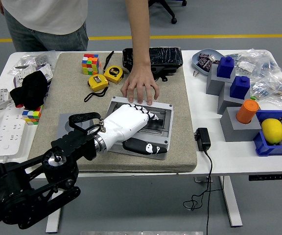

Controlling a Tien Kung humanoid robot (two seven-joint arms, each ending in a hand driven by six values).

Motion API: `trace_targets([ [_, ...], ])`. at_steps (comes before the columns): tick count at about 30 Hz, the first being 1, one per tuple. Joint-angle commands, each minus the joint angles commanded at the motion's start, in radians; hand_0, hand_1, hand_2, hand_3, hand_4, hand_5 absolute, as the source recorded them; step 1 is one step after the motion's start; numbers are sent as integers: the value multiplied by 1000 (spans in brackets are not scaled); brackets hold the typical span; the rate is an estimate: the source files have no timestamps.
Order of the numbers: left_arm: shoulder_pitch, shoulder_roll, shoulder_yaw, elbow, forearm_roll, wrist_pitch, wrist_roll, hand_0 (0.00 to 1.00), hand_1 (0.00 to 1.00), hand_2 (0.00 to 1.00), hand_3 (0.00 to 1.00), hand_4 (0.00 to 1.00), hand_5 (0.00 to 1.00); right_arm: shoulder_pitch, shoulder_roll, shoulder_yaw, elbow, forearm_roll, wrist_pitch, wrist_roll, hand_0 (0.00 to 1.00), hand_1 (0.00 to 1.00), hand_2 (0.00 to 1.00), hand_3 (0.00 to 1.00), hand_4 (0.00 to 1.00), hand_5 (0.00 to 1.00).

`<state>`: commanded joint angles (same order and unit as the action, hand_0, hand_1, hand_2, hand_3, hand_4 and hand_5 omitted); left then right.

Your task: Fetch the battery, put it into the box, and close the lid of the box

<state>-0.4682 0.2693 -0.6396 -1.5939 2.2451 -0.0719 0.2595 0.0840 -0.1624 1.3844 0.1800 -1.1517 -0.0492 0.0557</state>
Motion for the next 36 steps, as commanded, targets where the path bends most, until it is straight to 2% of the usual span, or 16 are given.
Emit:
trace_targets([
  [6,9,0,15,1,-9,-4,-4,737,822,770,749,998,998,-1,-1,2,0,-2,0,0,879,840,784,827,998,998],
  [9,15,-3,9,-4,-3,23,-23,741,819,770,749,998,998,-2,0,1,0,-2,0,-1,879,840,784,827,998,998],
  [15,37,-26,-98,-41,0,93,-85,735,821,773,754,998,998,-4,3,0,0,-3,0,0,879,840,782,826,998,998],
  [20,78,-58,-243,-51,-145,194,-225,735,821,773,754,998,998,-10,7,0,0,-7,0,-1,879,840,782,826,998,998],
  [25,120,-90,-368,-37,-350,247,-362,741,827,789,758,998,998,-12,12,2,0,-11,0,-2,879,840,782,827,998,998],
  [28,146,-108,-444,-33,-470,256,-424,753,871,830,791,998,998,-11,15,3,0,-13,0,-1,879,841,782,827,998,998],
  [32,168,-124,-525,-27,-623,249,-463,753,871,830,791,998,998,-10,17,3,0,-13,0,-1,879,841,782,827,998,998],
  [36,198,-137,-606,-19,-789,223,-489,757,887,850,805,998,998,-10,19,6,0,-14,0,-1,879,841,783,827,998,998],
])
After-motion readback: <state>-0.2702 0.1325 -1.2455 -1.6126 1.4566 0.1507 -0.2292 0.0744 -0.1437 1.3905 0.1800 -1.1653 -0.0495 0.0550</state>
